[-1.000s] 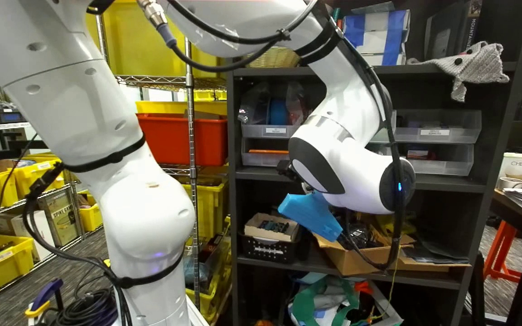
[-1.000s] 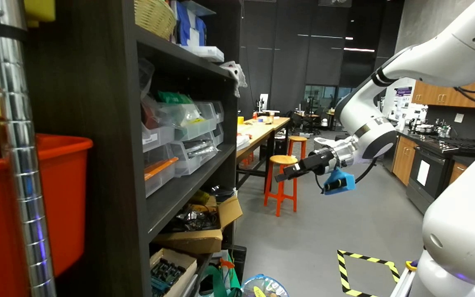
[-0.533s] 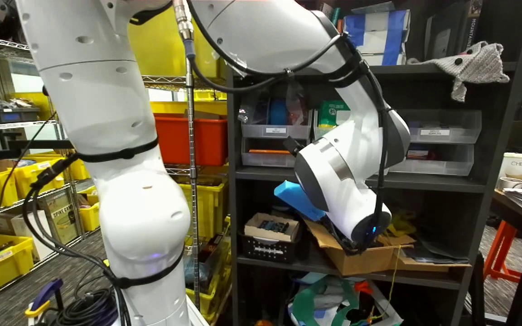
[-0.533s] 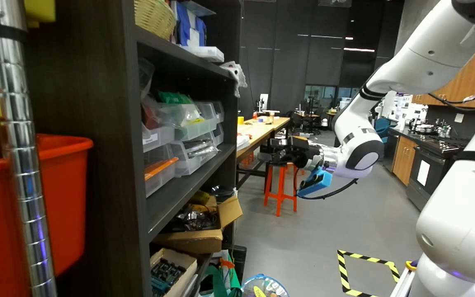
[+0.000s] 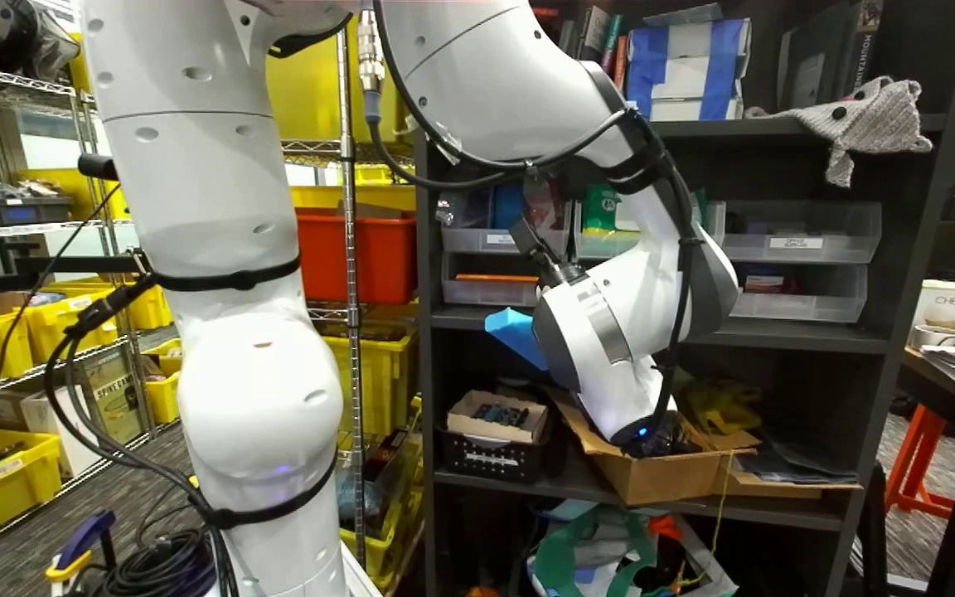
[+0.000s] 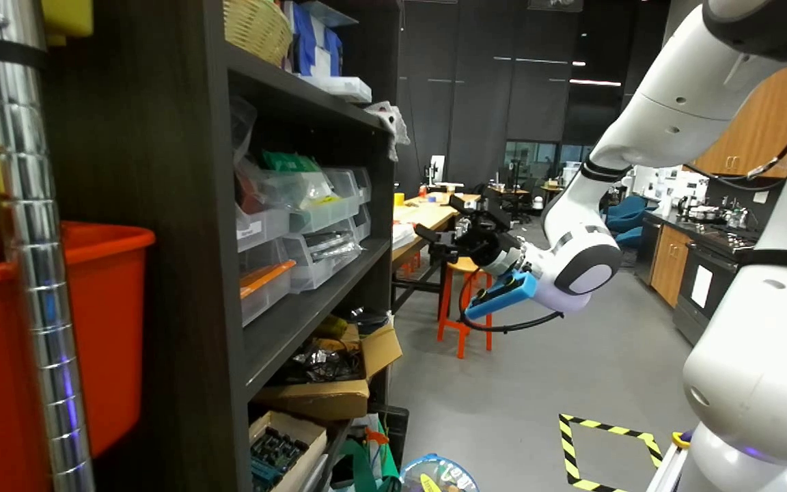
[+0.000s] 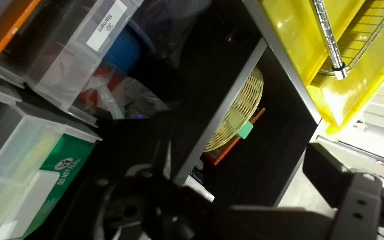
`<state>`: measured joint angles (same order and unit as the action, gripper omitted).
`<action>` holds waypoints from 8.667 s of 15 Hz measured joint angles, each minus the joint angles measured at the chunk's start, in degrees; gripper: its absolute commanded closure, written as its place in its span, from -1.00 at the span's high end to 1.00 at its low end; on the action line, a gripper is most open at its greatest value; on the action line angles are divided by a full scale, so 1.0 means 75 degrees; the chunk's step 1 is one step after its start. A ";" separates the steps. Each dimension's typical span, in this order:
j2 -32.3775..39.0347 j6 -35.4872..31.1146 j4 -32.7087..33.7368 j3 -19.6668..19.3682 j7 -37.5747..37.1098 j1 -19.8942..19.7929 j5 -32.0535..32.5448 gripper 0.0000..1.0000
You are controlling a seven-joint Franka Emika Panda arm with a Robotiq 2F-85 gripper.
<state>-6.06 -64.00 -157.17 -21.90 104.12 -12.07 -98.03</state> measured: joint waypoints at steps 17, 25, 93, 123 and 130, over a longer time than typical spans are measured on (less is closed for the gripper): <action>-0.0568 -0.3311 -0.0205 0.0723 -0.5307 -0.0371 -0.0945 1.00; -0.1277 -0.4084 -0.0395 0.1070 -0.7044 -0.0373 -0.0893 1.00; -0.4805 -1.0299 0.2614 0.3564 -1.7980 0.0595 0.1629 1.00; -0.2346 -1.1148 0.4584 0.3500 -1.9597 0.0763 0.3921 1.00; -0.2352 -1.1426 0.4527 0.3518 -1.9513 0.0936 0.3995 1.00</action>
<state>-23.70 -149.69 -123.22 4.49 -42.23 -5.05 -68.07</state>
